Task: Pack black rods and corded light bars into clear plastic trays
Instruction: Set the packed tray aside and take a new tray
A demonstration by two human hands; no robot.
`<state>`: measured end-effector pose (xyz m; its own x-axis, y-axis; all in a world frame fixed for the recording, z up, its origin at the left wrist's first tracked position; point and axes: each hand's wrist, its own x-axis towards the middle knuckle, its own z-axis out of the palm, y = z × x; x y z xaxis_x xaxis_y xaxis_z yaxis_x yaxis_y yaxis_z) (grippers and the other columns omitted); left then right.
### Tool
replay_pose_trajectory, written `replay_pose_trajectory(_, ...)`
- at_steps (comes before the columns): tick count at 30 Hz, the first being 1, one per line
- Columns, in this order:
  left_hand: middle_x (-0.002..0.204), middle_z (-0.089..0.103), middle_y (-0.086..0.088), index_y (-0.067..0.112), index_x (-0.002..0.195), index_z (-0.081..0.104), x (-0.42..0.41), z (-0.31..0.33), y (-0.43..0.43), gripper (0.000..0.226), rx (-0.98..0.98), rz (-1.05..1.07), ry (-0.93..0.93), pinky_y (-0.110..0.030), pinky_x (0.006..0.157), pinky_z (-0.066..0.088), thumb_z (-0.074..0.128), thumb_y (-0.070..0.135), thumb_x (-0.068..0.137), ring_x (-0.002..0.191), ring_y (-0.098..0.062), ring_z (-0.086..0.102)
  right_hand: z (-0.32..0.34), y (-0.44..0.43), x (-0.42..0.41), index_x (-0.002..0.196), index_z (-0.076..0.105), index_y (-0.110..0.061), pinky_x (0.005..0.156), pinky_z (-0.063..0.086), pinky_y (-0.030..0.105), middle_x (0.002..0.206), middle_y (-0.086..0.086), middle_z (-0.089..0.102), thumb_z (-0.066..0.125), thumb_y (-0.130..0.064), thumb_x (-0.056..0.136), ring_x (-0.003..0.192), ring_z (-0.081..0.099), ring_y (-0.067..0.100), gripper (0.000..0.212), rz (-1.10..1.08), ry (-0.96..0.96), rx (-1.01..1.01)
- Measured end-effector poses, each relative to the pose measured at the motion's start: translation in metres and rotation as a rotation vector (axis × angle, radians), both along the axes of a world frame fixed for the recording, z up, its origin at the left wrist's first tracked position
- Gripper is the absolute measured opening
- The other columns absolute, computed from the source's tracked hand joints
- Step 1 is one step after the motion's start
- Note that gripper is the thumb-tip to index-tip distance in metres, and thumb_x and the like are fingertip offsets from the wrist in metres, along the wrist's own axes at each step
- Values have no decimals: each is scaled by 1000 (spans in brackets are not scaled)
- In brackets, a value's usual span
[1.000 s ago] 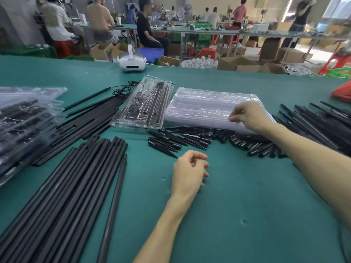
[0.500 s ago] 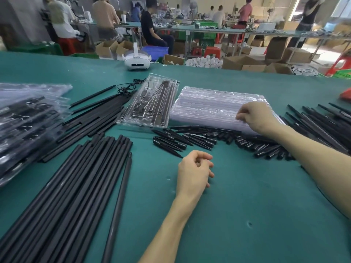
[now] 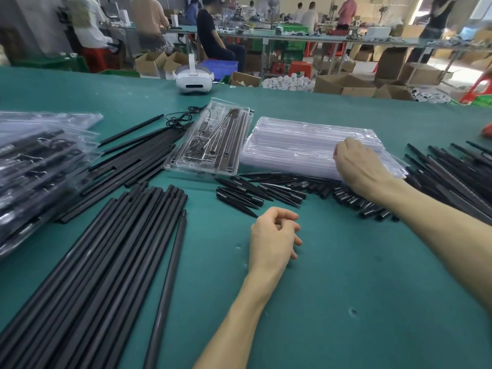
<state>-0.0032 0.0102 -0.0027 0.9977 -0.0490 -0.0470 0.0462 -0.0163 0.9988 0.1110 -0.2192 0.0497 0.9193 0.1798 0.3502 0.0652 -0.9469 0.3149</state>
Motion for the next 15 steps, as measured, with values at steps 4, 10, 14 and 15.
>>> replay_pose_trajectory(4,71,69,0,15,89,68,0,0,0,21,-5,4,2,-24,43,46,51,3,88,52,-10,62,-2,-5,3,98,54,3,65,36,44,91,22,51,49,18,83,79,46,34,21,24,-24,14)
replay_pose_trajectory(10,72,70,-2,15,89,67,-1,0,0,22,-10,7,5,-23,42,45,49,2,88,52,-9,61,7,-10,-1,133,47,2,72,42,39,109,20,55,54,11,92,98,55,37,43,101,78,-43)
replay_pose_trajectory(14,74,70,-2,15,89,67,0,1,0,22,-11,10,9,-23,42,46,49,2,88,53,-10,62,17,-4,-5,114,53,1,62,30,33,102,15,51,46,18,85,88,51,30,34,79,121,-194)
replay_pose_trajectory(15,75,70,-2,15,90,67,0,1,0,23,-11,11,9,-24,42,46,49,2,88,54,-10,62,20,-3,-7,107,53,0,61,29,33,99,14,50,45,20,82,85,49,29,33,82,142,-231)
